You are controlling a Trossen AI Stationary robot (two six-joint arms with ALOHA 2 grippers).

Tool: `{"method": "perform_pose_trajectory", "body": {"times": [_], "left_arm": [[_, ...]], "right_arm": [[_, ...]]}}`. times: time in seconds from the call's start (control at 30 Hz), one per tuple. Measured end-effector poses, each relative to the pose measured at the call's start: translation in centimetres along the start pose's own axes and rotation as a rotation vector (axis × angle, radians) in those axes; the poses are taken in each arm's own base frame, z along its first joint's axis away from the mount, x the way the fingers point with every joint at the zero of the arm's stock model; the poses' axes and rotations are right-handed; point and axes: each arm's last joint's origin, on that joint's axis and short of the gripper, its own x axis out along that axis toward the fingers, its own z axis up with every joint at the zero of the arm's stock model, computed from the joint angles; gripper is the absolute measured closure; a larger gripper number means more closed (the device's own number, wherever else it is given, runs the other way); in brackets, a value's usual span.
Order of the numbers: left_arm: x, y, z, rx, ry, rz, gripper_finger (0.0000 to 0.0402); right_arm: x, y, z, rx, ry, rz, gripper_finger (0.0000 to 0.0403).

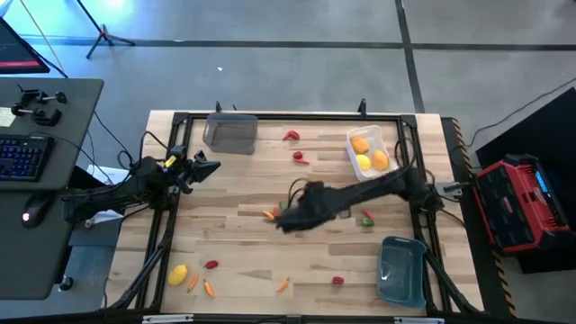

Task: Sort produce into baskets
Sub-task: Put the lemon into the white bin

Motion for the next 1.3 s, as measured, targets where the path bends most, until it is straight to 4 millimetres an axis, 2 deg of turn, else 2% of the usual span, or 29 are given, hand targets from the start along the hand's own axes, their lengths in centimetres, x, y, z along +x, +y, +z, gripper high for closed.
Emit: {"method": "perform_pose_trajectory", "body": {"times": [0.07,0.23,0.37,0.47,0.63,0.77,0.97,1.1,1.3], "left_arm": [[0.0,0.0,0.0,0.000,-0.002,-0.003,0.0401],[0.0,0.0,0.0,0.000,0.001,0.000,0.0401],[0.0,0.0,0.0,0.000,0.002,0.001,0.0401],[0.0,0.0,0.0,0.000,0.002,0.001,0.0401],[0.0,0.0,0.0,0.000,0.002,0.002,0.0401],[0.0,0.0,0.0,0.000,0.002,0.002,0.0401],[0.0,0.0,0.0,0.000,0.002,0.002,0.0401],[0.0,0.0,0.0,0.000,0.002,0.002,0.0401],[0.0,0.0,0.0,0.000,0.002,0.002,0.0401]], "right_arm": [[1.6,-1.8,1.8,0.012,-0.003,-0.041,0.0272],[3.4,-7.6,6.9,0.167,-0.093,0.122,0.0272],[5.1,-14.0,10.2,0.296,-0.173,0.160,0.0265],[6.4,-18.1,12.0,0.322,-0.227,0.142,0.0262],[7.3,-22.0,14.1,0.335,-0.351,0.138,0.0256],[8.2,-23.5,15.1,0.416,-0.449,0.108,0.0236],[9.1,-23.4,15.5,0.415,-0.505,0.113,0.0210],[9.8,-23.6,15.6,0.352,-0.544,0.071,0.0200],[10.5,-23.9,16.4,0.225,-0.481,0.074,0.0168]]}}
